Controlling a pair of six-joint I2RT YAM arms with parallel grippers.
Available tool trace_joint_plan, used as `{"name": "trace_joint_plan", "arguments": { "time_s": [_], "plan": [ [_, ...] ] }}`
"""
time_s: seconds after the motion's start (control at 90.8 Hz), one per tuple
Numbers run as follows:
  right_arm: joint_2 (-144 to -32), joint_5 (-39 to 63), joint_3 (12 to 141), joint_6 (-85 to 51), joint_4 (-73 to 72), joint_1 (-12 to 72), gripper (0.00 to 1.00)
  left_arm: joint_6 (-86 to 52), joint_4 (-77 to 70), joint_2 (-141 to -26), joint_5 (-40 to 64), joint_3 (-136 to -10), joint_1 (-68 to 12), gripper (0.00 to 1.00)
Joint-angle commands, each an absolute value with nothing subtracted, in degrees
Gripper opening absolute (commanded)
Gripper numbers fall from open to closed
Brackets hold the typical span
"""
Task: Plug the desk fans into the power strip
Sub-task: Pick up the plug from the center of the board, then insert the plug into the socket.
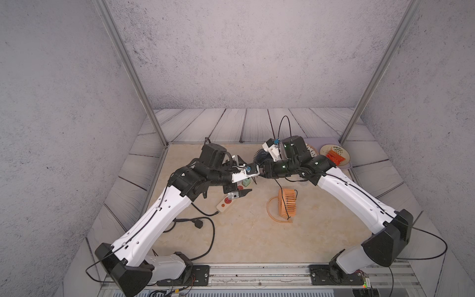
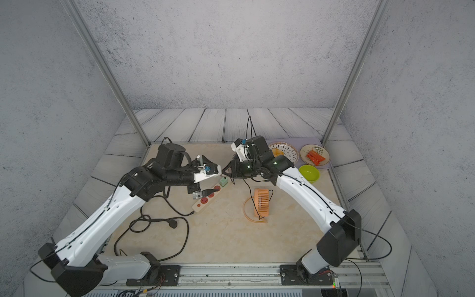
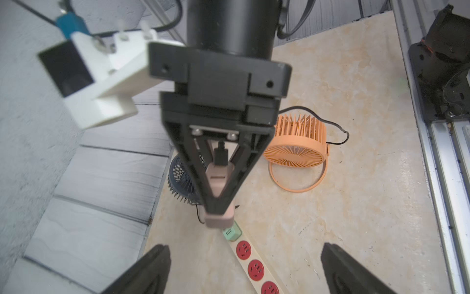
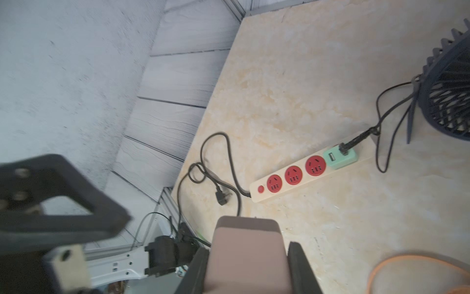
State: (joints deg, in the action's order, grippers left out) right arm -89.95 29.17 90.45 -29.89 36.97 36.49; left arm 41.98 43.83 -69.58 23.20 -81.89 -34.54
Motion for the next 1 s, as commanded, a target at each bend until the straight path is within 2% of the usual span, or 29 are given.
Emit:
{"name": "trace_joint_plan", "arguments": {
  "time_s": [0.0, 0.176, 0.297, 0.429, 0.76, 0.991],
  "plan": [
    [-96.0, 25.3, 96.9, -20.3, 47.6, 37.4, 0.0, 34.9, 48.4, -63.2, 23.7, -79.8, -28.0, 1.0],
    [-112.1, 20.6, 115.3, -10.2, 61.4, 40.7, 0.0, 24.4, 41.9, -55.5, 18.8, -73.2, -16.9, 1.0],
    [-123.5, 18.6, 131.1, -7.2, 70.4, 41.9, 0.0, 16.9, 39.8, -53.9, 14.0, -70.2, -13.0, 0.99],
    [-132.1, 17.1, 141.1, -5.3, 74.6, 43.5, 0.0, 10.6, 37.0, -54.1, 11.0, -67.3, -9.8, 0.99],
    [-139.3, 15.3, 139.8, -5.1, 71.0, 46.5, 0.0, 4.5, 33.1, -57.0, 12.1, -65.2, -5.7, 1.0],
    [-144.8, 14.8, 144.5, -3.7, 72.6, 48.0, 0.0, 3.7, 32.5, -57.4, 13.5, -64.2, -4.7, 0.99]
  ]
}}
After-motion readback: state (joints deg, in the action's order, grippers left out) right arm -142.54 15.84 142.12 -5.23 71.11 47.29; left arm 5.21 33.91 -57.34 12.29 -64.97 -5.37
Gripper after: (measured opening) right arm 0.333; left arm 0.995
